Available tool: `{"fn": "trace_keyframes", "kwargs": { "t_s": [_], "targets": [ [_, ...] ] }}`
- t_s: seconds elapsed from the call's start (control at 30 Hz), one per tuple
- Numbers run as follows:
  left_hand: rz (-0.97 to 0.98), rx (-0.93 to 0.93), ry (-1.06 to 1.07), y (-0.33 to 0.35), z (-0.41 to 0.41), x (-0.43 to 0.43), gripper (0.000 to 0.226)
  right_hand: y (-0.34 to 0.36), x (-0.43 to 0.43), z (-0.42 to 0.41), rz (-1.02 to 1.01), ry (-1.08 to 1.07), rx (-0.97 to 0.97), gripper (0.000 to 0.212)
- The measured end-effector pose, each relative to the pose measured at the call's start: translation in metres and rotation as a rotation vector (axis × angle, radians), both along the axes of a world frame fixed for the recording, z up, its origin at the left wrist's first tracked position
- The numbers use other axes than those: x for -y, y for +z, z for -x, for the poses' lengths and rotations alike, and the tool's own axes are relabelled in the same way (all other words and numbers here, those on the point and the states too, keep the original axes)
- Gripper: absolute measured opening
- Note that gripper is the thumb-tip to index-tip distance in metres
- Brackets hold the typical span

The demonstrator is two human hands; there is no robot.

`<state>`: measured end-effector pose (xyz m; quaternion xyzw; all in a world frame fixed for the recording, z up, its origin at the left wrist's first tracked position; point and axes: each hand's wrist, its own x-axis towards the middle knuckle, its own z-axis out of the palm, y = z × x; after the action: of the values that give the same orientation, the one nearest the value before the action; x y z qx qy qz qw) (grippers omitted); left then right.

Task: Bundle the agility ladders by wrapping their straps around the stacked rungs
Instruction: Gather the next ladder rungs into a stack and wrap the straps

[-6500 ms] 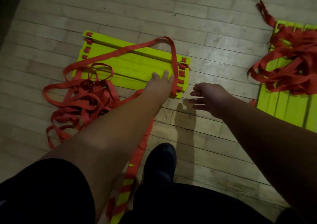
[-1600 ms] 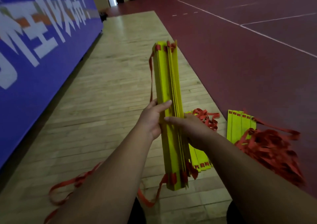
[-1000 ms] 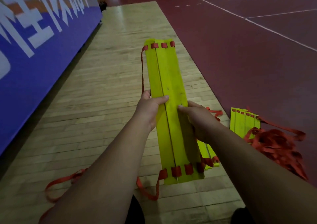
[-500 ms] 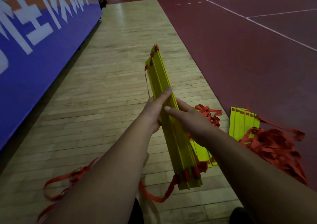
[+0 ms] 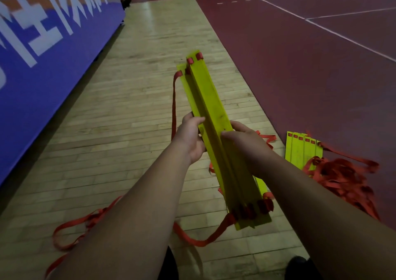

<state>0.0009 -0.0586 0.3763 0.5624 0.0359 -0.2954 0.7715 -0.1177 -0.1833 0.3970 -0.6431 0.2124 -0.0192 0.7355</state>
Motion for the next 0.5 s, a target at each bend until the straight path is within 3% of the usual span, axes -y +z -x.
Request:
{"fn": "trace_keyframes", "kwargs": {
  "t_s": [0.17, 0.33, 0.5],
  "targets": [
    [0.039, 0.034, -0.039, 0.001, 0.008, 0.006, 0.068, -0.002, 0.0, 0.0, -0.052, 0.086, 0.011, 0.037],
    [-0.069, 0.039, -0.1, 0.0, 0.013, 0.009, 0.06, -0.007, -0.01, 0.003, 0.072, 0.09, 0.044, 0.049],
    [-0.132, 0.041, -0.147, -0.005, 0.008, 0.007, 0.069, -0.009, -0.023, 0.003, 0.257, 0.04, 0.039, 0.088]
  ]
}}
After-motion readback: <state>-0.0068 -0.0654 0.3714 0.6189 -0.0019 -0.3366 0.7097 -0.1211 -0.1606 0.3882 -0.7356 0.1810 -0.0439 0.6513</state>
